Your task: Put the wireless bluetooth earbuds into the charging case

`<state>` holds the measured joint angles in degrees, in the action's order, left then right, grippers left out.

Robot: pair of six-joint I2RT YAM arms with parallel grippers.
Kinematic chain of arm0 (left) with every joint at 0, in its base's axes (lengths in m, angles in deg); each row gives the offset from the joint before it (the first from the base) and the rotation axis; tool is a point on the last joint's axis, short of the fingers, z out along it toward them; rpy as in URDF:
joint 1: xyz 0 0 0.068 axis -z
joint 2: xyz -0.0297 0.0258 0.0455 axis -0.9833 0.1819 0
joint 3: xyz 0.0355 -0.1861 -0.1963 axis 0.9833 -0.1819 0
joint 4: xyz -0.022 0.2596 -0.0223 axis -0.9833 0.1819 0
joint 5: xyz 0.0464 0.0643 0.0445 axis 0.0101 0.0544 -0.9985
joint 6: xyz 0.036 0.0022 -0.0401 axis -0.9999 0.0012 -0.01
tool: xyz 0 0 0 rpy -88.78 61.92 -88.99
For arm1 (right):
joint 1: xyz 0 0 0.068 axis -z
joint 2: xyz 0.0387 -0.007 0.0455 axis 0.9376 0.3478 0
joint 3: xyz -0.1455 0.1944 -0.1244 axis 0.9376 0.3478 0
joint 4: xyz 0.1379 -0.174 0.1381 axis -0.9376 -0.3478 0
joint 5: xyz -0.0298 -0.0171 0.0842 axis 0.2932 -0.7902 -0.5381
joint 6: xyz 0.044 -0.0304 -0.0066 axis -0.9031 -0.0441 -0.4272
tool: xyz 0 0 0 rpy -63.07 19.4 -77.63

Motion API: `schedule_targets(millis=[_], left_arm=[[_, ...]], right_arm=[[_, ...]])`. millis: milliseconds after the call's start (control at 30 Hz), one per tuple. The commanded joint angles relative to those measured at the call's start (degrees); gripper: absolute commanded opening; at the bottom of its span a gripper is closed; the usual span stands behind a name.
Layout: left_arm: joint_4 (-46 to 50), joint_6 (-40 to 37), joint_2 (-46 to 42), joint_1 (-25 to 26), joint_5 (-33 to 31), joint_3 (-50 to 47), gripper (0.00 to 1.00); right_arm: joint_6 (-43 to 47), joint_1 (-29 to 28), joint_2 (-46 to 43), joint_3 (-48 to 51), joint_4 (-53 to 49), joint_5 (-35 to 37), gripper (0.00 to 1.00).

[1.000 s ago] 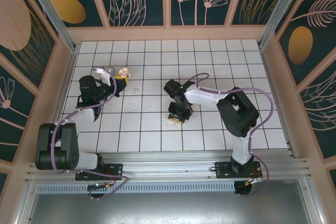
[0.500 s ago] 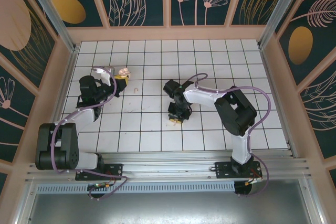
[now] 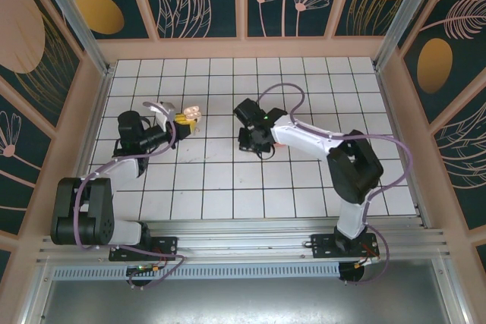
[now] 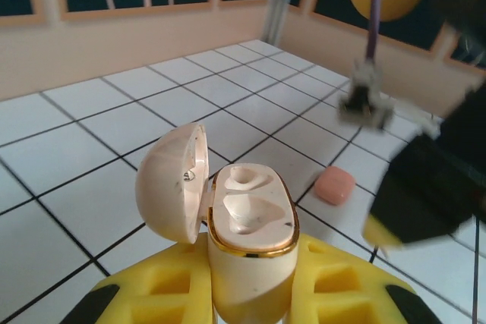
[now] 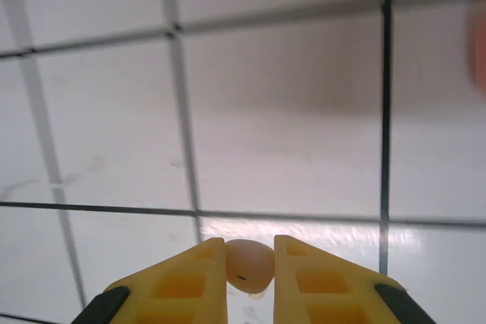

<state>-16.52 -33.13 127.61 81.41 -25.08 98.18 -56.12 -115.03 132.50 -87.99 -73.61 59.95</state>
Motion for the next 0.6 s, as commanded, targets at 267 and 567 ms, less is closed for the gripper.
schedule_targets(millis=[267,567], left_arm=[[6.15,-18.35,-7.1,1.97,4.34,-1.69,0.1],[4.43,-17.61,-8.91,2.68,3.16,-2.27,0.09]], right_arm=[[26.37,-4.93,-11.31,0.59,26.7,3.86,0.17],[36.15,-6.45,-11.91,1.96,37.13,-4.58,0.17]])
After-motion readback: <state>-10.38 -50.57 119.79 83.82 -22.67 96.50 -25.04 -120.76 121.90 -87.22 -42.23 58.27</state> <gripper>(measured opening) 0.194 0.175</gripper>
